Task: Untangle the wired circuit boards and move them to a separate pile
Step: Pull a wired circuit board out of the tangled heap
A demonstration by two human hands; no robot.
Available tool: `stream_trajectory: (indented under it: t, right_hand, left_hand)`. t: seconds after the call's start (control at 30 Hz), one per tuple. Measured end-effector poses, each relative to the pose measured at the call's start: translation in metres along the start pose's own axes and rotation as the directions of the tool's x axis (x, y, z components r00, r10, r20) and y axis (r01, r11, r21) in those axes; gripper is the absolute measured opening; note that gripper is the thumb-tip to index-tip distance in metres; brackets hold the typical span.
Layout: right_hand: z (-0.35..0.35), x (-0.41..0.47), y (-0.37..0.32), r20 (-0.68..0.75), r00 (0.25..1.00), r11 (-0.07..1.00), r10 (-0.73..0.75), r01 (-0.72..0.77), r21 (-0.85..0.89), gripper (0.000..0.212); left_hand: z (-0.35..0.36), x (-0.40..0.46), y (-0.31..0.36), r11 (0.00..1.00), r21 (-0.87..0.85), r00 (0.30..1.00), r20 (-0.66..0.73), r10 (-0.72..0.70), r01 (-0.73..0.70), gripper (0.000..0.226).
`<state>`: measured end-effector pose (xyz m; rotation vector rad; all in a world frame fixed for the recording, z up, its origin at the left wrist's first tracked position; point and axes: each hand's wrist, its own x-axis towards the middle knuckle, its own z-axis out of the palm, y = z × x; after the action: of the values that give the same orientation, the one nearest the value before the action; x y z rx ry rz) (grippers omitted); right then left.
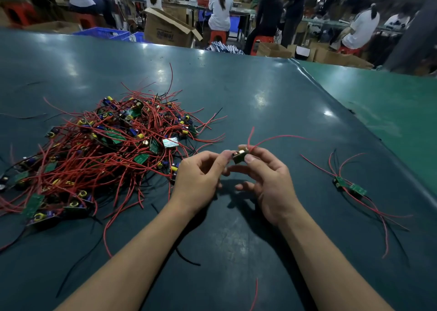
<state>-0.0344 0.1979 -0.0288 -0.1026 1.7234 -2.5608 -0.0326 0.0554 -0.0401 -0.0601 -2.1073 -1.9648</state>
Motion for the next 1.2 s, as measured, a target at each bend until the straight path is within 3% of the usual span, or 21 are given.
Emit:
stream_trajectory:
  t: [0.1, 0.23, 0.4, 0.5, 0.6, 0.67, 0.8, 0.93, 1.07, 1.2]
  right_hand:
    - [0.003, 0.001, 0.001, -0.006, 1.000, 1.000, -0.021, 0.021, -0.019, 0.015]
    - [0.002, 0.001, 0.002, -0.029, 0.998, 0.997, -0.061, 0.062, 0.034, 0.012]
    - [0.002, -0.001, 0.000, 0.115, 0.993, 0.994, -0.025, 0.012, 0.111, 0.010]
    - [0.004, 0.001, 0.006, 0.084, 0.996, 0.991, -0.015, 0.004, 0.136, 0.006]
    - [0.007, 0.002, 0.010, 0.013, 1.000, 0.992, 0.028, -0.029, 0.123, 0.008]
    - [0.007, 0.001, 0.010, -0.006, 1.000, 0.997, 0.015, -0.015, 0.077, 0.016]
    - [0.005, 0.001, 0.013, -0.070, 0.996, 0.997, -0.049, 0.045, -0.069, 0.009]
    - [0.006, -0.001, 0.012, 0.046, 0.998, 0.990, -0.037, 0.043, -0.136, 0.020]
    - [0.006, -0.002, 0.016, 0.040, 0.979, 0.904, -0.201, 0.201, -0.376, 0.031]
    - [0.007, -0.004, 0.017, 0.005, 0.982, 0.906, -0.186, 0.174, -0.387, 0.024]
  left_hand:
    - [0.000, 0.001, -0.003, 0.998, -0.017, 0.998, -0.003, 0.059, -0.059, 0.006]
    - [0.000, 0.002, 0.000, 0.997, -0.058, 0.999, 0.009, 0.045, -0.044, 0.012]
    - [-0.001, 0.000, 0.005, 0.990, -0.133, 0.986, 0.154, 0.057, -0.036, 0.014]
    - [-0.001, 0.000, 0.003, 0.968, -0.248, 0.993, 0.099, 0.066, -0.040, 0.019]
    - [-0.002, -0.001, -0.001, 0.967, -0.248, 0.997, 0.041, 0.069, -0.057, 0.016]
    - [-0.002, 0.000, -0.004, 0.971, -0.234, 0.997, 0.032, 0.069, -0.059, 0.015]
    - [-0.001, 0.001, -0.008, 0.979, -0.195, 0.998, 0.009, 0.068, -0.065, 0.014]
    - [-0.004, 0.004, -0.009, 0.979, -0.199, 0.999, -0.007, 0.051, -0.052, 0.009]
    - [-0.005, 0.005, -0.007, 0.977, -0.210, 0.998, 0.052, 0.034, -0.022, 0.007]
    - [-0.005, 0.007, -0.007, 0.983, -0.185, 0.998, 0.055, 0.023, -0.012, 0.005]
